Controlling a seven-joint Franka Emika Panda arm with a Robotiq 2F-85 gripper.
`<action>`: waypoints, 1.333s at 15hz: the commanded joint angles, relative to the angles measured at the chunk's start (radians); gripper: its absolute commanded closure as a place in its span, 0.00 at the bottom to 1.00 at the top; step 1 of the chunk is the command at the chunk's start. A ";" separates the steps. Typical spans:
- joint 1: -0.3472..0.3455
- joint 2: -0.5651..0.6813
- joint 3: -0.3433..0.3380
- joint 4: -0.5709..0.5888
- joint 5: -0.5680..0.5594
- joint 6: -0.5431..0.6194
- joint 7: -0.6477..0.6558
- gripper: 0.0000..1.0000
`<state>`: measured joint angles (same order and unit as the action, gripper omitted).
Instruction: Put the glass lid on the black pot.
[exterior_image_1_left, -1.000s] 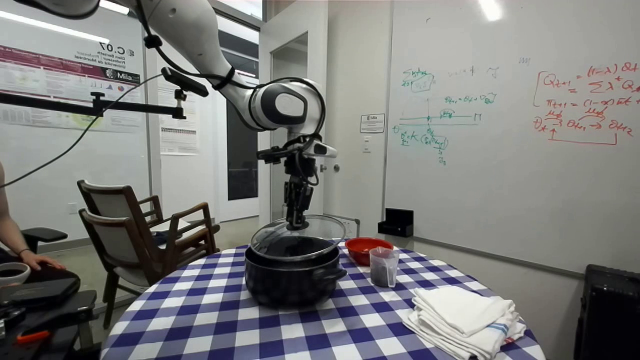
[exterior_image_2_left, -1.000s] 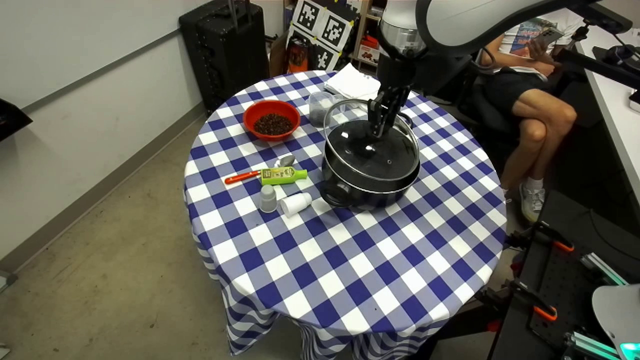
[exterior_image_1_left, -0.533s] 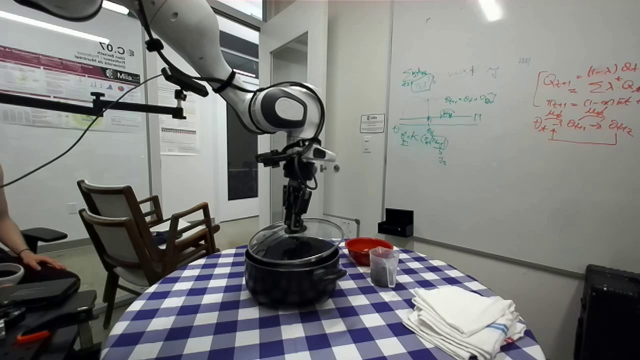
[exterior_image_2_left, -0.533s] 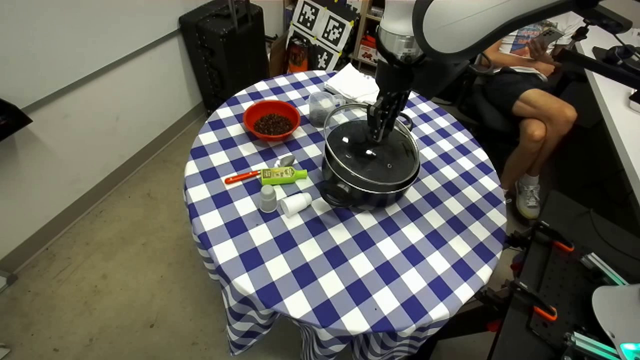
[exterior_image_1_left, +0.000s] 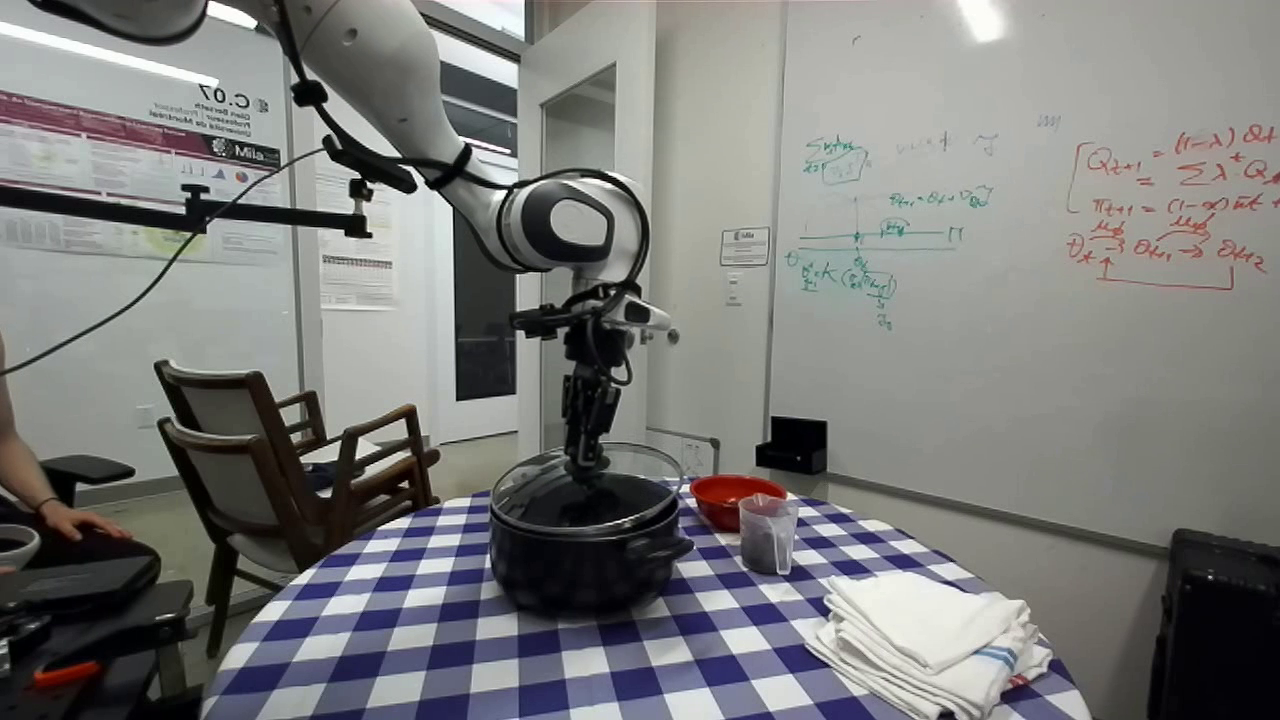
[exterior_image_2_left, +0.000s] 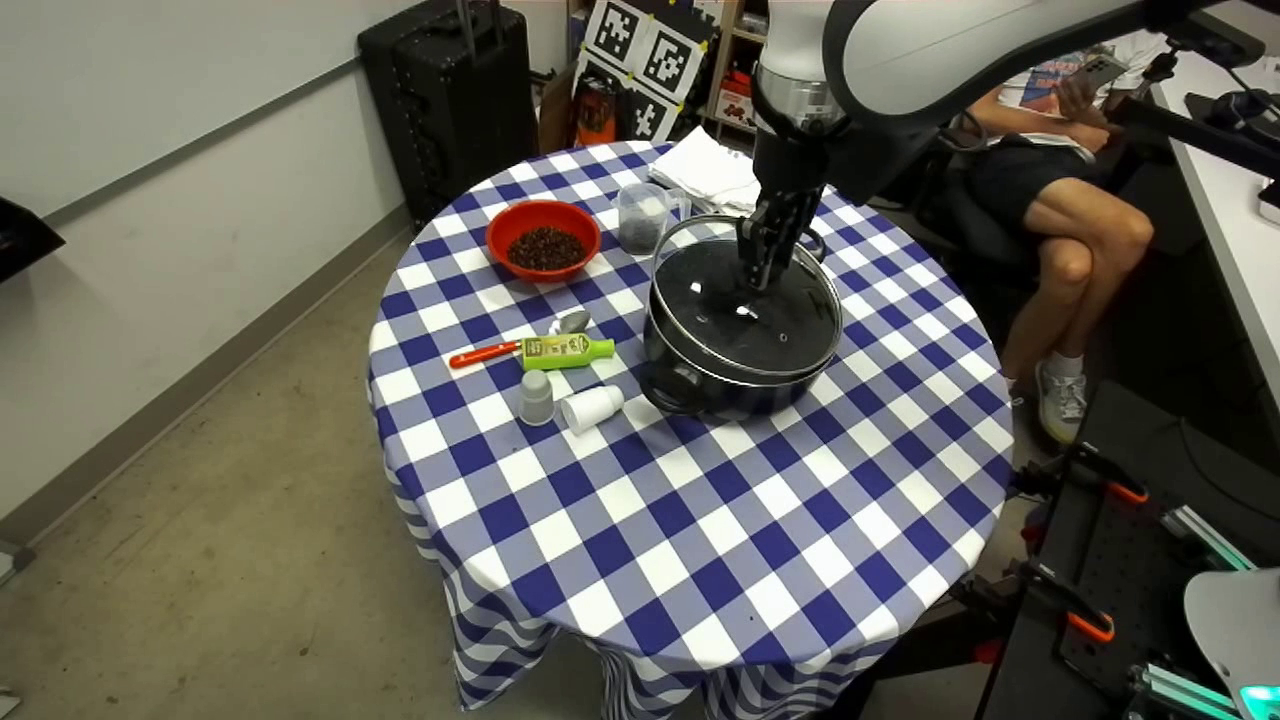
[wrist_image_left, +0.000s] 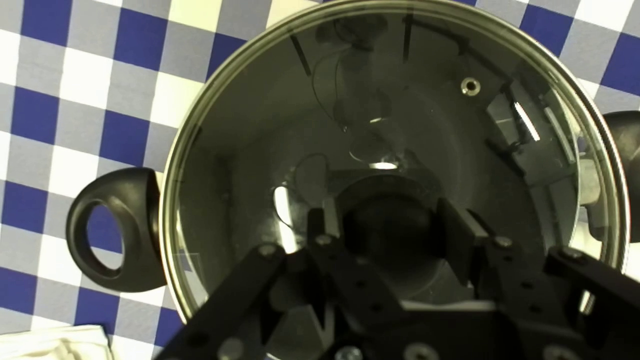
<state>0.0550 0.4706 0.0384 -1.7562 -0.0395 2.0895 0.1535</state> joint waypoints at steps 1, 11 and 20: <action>0.002 -0.022 -0.005 -0.001 0.008 -0.038 -0.034 0.75; 0.005 -0.015 0.000 0.005 0.013 -0.038 -0.032 0.75; 0.005 -0.015 0.001 -0.007 0.014 -0.037 -0.047 0.75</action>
<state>0.0572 0.4719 0.0413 -1.7589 -0.0398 2.0704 0.1344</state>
